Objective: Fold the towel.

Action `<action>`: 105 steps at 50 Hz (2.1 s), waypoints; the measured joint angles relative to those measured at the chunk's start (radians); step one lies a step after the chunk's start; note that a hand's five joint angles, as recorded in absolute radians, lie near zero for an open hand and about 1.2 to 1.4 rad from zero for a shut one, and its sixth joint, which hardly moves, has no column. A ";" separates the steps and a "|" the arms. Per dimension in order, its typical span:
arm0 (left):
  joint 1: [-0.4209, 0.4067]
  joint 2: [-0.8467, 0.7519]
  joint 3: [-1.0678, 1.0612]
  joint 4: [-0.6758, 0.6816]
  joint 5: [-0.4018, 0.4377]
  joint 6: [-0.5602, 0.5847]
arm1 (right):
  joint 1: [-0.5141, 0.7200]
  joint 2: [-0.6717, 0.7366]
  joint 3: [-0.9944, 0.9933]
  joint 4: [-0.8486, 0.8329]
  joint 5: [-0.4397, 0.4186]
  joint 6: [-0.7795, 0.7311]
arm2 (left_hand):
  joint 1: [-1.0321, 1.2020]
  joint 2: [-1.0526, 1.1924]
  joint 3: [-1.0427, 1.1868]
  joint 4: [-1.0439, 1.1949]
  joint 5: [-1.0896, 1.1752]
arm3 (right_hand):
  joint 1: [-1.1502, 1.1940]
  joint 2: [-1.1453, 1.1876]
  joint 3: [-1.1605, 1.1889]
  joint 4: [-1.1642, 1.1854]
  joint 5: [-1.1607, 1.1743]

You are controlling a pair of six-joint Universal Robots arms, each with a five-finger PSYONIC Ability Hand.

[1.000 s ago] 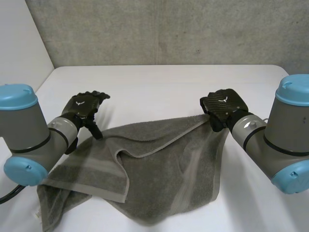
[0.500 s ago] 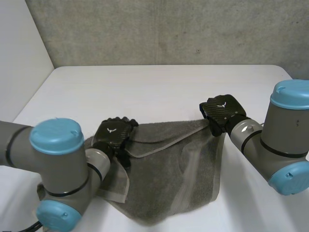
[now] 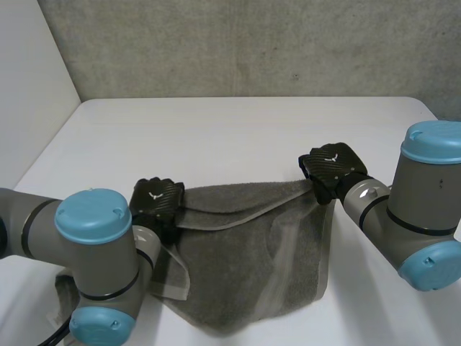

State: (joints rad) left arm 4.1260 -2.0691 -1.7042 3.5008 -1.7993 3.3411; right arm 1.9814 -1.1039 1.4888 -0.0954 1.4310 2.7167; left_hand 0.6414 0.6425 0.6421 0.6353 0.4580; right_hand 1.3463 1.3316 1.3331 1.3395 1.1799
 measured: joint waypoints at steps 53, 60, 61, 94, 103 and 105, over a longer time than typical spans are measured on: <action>0.194 0.231 0.255 -0.646 0.214 0.348 | 0.014 -0.079 -0.365 0.785 -0.013 -0.198 | 0.555 0.575 0.574 0.582 0.575 | 0.000 0.000 0.000 0.008 0.000; 0.216 0.016 0.407 -0.617 0.213 0.348 | 0.033 0.105 -0.469 0.702 0.002 -0.198 | 0.559 0.575 0.574 0.582 0.576 | 0.000 0.000 0.000 0.008 0.000; 0.217 -0.002 0.431 -0.609 0.213 0.347 | 0.033 0.121 -0.487 0.690 0.005 -0.197 | 0.559 0.575 0.574 0.582 0.576 | 0.000 0.000 0.000 0.008 0.000; 0.308 0.144 0.525 -0.026 0.280 -0.066 | 0.028 -0.025 -0.544 0.101 0.119 -0.158 | 0.563 0.575 0.575 0.582 0.580 | 0.000 0.014 0.000 0.008 0.004; 0.320 0.054 0.187 0.009 0.401 0.000 | 0.028 0.074 -0.273 0.085 0.105 -0.155 | 0.564 0.575 0.575 0.582 0.580 | 0.000 0.014 0.000 0.008 0.008; 0.320 0.010 0.128 0.019 0.416 0.050 | 0.028 0.123 -0.221 0.069 0.095 -0.153 | 0.564 0.575 0.575 0.582 0.580 | 0.000 0.014 0.000 0.008 0.008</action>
State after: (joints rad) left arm 4.4464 -2.0587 -1.5766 3.5200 -1.3837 3.3916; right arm 2.0093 -0.9811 1.2678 -0.0266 1.5255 2.5641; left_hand 1.2053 1.2179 1.2168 1.2176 1.0379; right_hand 1.3466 1.3453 1.3331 1.3475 1.1876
